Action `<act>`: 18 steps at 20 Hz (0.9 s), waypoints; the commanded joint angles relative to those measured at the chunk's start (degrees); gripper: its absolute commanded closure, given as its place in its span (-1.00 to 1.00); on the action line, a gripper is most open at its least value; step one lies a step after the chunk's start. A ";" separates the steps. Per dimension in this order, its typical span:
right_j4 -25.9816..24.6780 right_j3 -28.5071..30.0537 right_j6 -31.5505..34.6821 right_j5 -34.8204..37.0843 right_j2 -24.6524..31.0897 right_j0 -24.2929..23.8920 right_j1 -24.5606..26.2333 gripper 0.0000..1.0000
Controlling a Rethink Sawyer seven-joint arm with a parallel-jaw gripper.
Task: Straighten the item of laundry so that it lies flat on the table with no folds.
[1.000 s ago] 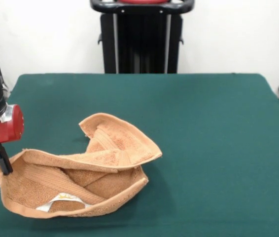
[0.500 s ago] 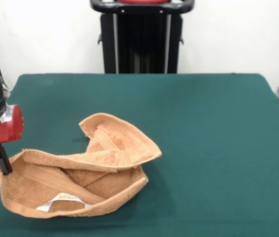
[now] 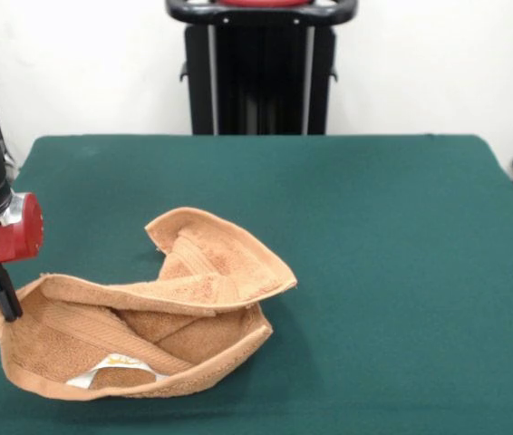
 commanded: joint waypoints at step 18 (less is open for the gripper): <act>-3.35 9.37 -12.42 -4.96 3.22 2.51 -4.11 1.00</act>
